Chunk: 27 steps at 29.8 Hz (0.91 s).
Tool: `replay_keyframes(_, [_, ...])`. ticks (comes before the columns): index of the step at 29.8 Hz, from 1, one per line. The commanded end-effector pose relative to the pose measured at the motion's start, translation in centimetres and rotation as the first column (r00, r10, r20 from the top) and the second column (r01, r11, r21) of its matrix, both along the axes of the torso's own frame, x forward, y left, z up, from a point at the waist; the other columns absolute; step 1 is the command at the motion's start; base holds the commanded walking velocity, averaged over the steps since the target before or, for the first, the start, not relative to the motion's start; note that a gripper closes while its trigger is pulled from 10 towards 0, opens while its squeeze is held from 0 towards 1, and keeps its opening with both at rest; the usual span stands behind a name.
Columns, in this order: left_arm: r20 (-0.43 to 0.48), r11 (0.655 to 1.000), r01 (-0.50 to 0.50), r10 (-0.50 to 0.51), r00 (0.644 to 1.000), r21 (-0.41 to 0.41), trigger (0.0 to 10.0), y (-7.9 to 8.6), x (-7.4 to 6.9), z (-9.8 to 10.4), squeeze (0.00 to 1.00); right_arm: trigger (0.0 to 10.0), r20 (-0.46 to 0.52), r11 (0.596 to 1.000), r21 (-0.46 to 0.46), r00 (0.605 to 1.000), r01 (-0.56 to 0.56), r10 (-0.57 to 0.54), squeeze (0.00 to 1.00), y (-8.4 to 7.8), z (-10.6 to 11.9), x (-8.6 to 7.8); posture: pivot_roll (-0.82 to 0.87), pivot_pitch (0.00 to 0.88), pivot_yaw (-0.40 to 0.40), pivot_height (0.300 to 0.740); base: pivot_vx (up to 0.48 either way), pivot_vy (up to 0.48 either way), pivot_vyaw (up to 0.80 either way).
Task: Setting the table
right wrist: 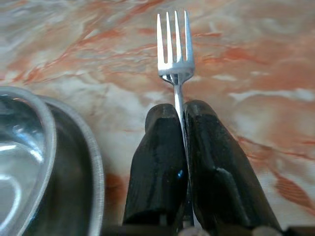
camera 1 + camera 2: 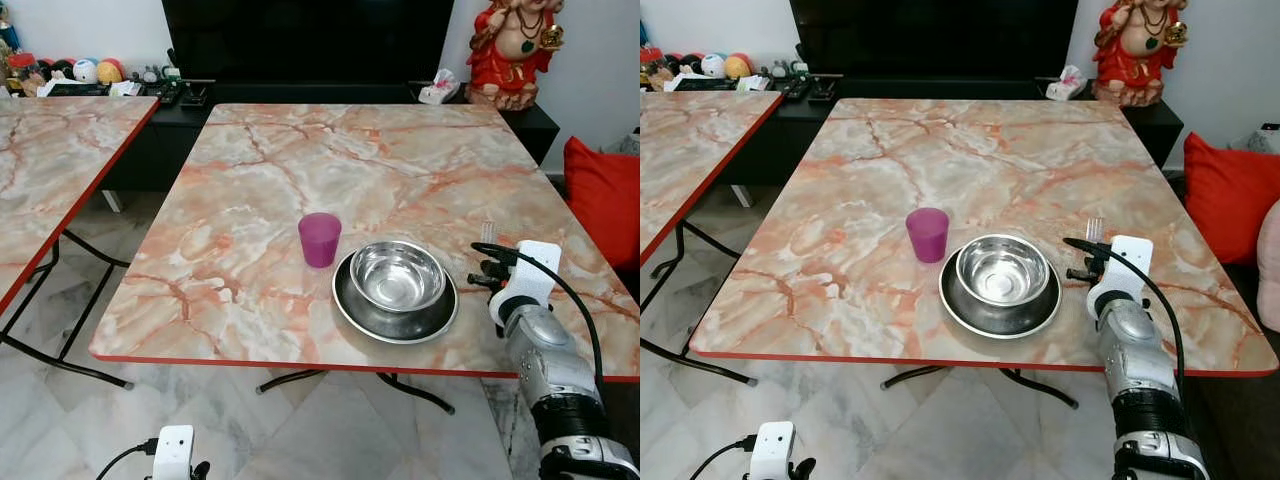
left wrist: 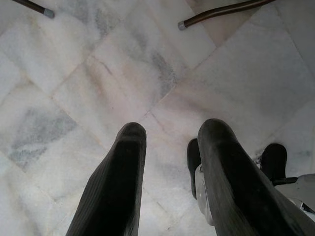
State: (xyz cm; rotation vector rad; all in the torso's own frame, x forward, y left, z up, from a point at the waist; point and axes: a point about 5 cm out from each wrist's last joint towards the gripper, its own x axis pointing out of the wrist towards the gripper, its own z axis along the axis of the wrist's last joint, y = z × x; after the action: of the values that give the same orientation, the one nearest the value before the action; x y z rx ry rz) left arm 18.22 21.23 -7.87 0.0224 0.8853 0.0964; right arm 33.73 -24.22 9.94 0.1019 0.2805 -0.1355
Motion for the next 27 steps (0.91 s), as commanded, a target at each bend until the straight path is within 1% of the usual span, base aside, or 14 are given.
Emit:
replay_keyframes(1, [-0.024, 1.0, -0.015, 0.015, 1.0, -0.004, 10.0, 0.29, -0.42, -0.19, 0.0, 10.0, -0.005, 1.0, -0.001, 1.0, -0.01, 0.01, 0.0, 0.05, 0.35, 0.38, 0.02, 0.011, 0.012, 0.736, 0.0, 0.0, 0.0])
replay_keyframes(6, [-0.022, 1.0, -0.016, 0.016, 1.0, -0.005, 10.0, 0.41, -0.45, -0.17, 0.0, 10.0, -0.008, 1.0, 0.002, 1.0, -0.003, 0.003, 0.0, 0.04, 0.24, 0.43, 0.02, 0.011, 0.013, 0.736, 0.0, 0.0, 0.0])
replay_keyframes(9, [-0.022, 1.0, -0.013, 0.013, 1.0, -0.006, 10.0, 0.4, -0.49, -0.19, 0.0, 10.0, -0.008, 1.0, -0.019, 1.0, -0.02, 0.02, 0.0, 0.22, 0.25, 0.51, 0.02, 0.011, 0.014, 0.736, 0.0, 0.0, 0.0])
replay_keyframes(11, [-0.021, 1.0, -0.011, 0.011, 1.0, -0.006, 10.0, 0.31, -0.5, -0.21, 0.0, 10.0, -0.012, 0.998, -0.054, 1.0, -0.019, 0.019, 0.0, 0.24, 0.23, 0.48, 0.02, 0.012, 0.013, 0.736, 0.0, 0.0, 0.0])
replay_keyframes(19, [-0.022, 1.0, -0.007, 0.007, 1.0, -0.006, 10.0, 0.1, -0.49, -0.25, 0.0, 10.0, -0.012, 0.998, -0.054, 1.0, -0.014, 0.013, 0.0, 0.41, -0.03, 0.32, 0.02, 0.012, 0.014, 0.736, 0.0, 0.0, 0.0])
replay_keyframes(27, [-0.017, 1.0, -0.006, 0.006, 1.0, -0.004, 10.0, 0.11, -0.44, -0.21, 0.0, 10.0, -0.009, 0.998, -0.068, 1.0, -0.008, 0.008, 0.0, 0.43, -0.05, 0.22, 0.02, 0.012, 0.01, 0.736, 0.267, 0.0, 0.0])
